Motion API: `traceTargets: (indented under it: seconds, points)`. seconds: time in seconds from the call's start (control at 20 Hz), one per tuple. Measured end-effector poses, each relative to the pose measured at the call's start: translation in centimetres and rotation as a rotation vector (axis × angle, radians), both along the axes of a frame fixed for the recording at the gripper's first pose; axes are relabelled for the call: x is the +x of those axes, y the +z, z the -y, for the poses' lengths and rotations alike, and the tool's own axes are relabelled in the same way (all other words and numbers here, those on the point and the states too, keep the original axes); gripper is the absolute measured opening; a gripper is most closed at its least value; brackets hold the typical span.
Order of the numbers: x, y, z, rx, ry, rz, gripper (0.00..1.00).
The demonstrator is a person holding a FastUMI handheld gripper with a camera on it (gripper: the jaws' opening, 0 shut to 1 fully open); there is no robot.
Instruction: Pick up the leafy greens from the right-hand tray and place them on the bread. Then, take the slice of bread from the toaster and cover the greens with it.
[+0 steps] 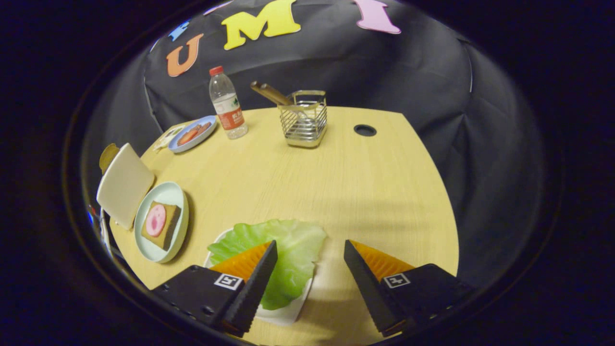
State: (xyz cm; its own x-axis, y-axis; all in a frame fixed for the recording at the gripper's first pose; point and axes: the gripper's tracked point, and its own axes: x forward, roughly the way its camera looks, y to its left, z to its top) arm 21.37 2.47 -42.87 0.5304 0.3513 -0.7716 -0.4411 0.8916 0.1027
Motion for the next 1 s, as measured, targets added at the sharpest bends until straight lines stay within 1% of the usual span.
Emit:
traceTargets:
  seconds: [0.15, 0.2, 0.3, 0.5, 0.65, 0.75, 0.9, 1.0]
  points:
    - [0.2, -1.2, -0.4, -0.025, -0.006, -0.037, 0.71]
    - [0.3, -1.2, -0.5, -0.031, -0.01, -0.035, 0.66]
    - [0.2, -1.0, -0.8, -0.057, -0.014, -0.021, 0.55]
    - [0.5, -0.3, -0.4, -0.164, -0.012, 0.055, 0.32]
    - [0.6, 0.0, -0.6, -0.196, -0.008, 0.07, 0.31]
    - [0.8, 0.1, -0.6, -0.194, -0.011, 0.067, 0.37]
    - [1.2, 0.6, -0.5, -0.213, -0.016, 0.094, 0.36]
    - [1.2, 1.1, -0.3, -0.239, -0.028, 0.115, 0.3]
